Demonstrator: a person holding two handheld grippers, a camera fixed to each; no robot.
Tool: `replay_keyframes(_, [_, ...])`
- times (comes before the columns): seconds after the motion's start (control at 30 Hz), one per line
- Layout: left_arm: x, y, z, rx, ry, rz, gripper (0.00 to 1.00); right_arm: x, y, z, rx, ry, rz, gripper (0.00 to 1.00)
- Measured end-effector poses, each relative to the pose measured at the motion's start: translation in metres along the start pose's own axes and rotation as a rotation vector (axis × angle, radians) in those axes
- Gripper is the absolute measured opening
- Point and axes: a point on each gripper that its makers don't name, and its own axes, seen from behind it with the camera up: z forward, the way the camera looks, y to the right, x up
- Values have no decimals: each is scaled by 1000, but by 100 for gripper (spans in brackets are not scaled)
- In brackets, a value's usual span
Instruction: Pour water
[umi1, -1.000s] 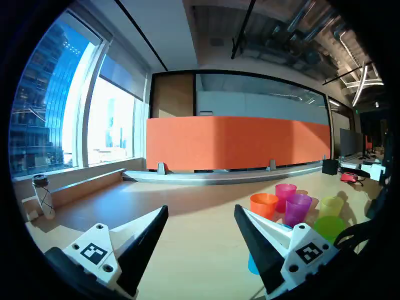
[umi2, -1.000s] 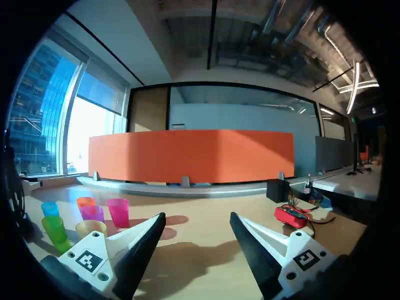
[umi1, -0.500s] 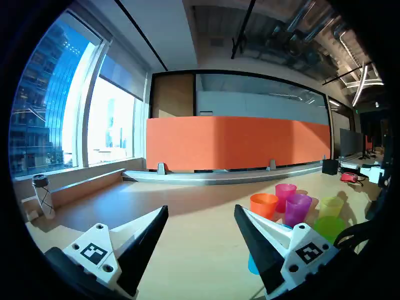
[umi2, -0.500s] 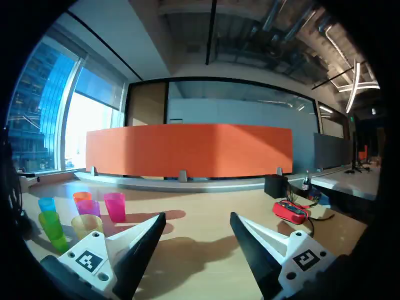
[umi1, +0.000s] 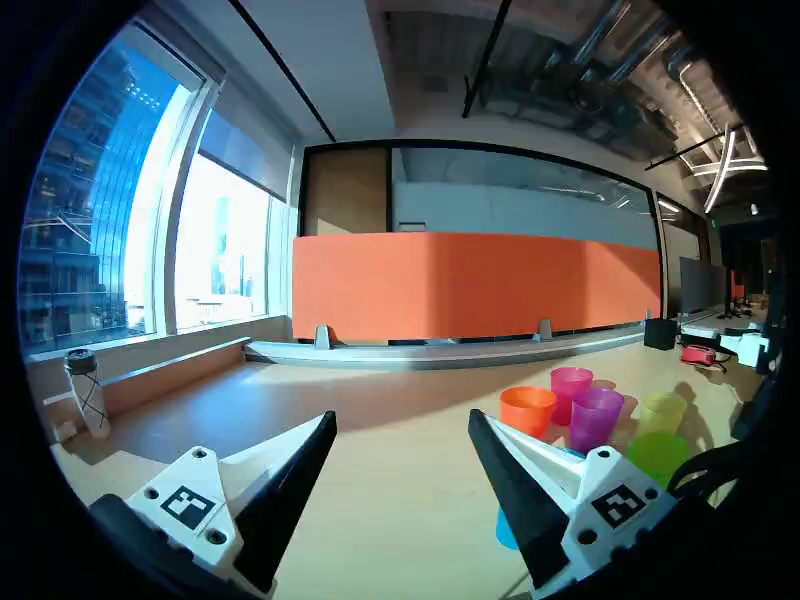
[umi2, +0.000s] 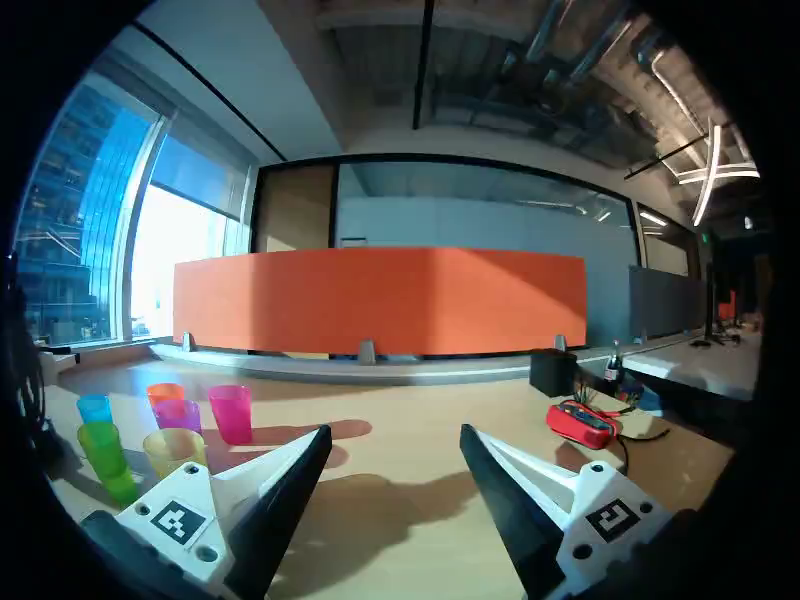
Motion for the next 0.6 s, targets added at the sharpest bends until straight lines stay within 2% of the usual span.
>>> replay_keyframes(0.6, [0,0,0,0,0,0,98,-1,1,0,-2,-2,0,99])
